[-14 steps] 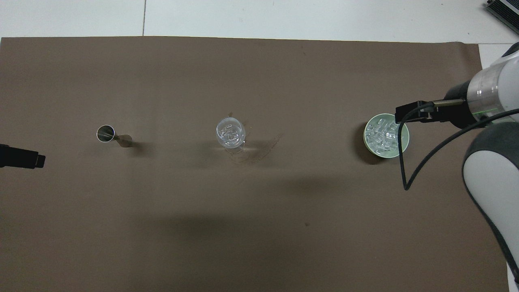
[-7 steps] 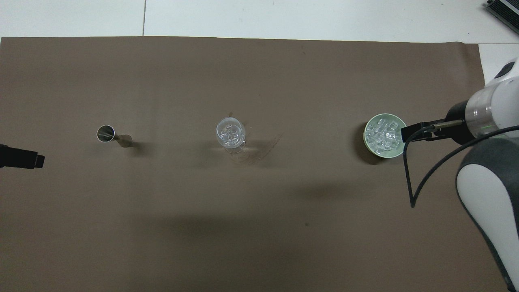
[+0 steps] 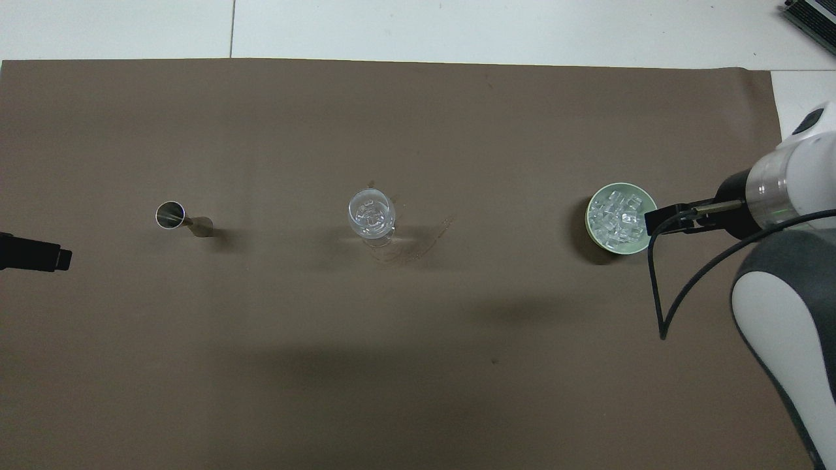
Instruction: Pour wine and add ice with both arms
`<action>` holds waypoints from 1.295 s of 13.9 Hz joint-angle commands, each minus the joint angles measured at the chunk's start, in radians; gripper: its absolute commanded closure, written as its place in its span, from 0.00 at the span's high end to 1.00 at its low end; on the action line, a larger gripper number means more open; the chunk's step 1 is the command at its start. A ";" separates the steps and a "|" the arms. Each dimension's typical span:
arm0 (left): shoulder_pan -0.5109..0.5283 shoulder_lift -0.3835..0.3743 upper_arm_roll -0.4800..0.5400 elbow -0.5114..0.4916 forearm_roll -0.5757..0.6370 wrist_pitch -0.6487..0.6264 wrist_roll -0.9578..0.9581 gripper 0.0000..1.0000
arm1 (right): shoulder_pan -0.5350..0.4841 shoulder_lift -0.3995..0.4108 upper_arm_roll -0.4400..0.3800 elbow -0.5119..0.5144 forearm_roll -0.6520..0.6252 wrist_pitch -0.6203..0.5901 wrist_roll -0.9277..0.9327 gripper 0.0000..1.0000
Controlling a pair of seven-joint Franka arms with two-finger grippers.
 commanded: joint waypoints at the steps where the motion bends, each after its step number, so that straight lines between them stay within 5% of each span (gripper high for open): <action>1: 0.003 -0.009 0.001 -0.001 0.011 0.000 0.006 1.00 | -0.023 -0.022 0.009 -0.014 -0.013 0.001 -0.014 1.00; 18: 0.003 -0.009 -0.001 -0.001 0.011 0.000 0.006 1.00 | -0.011 -0.011 -0.019 0.072 0.001 -0.034 0.055 1.00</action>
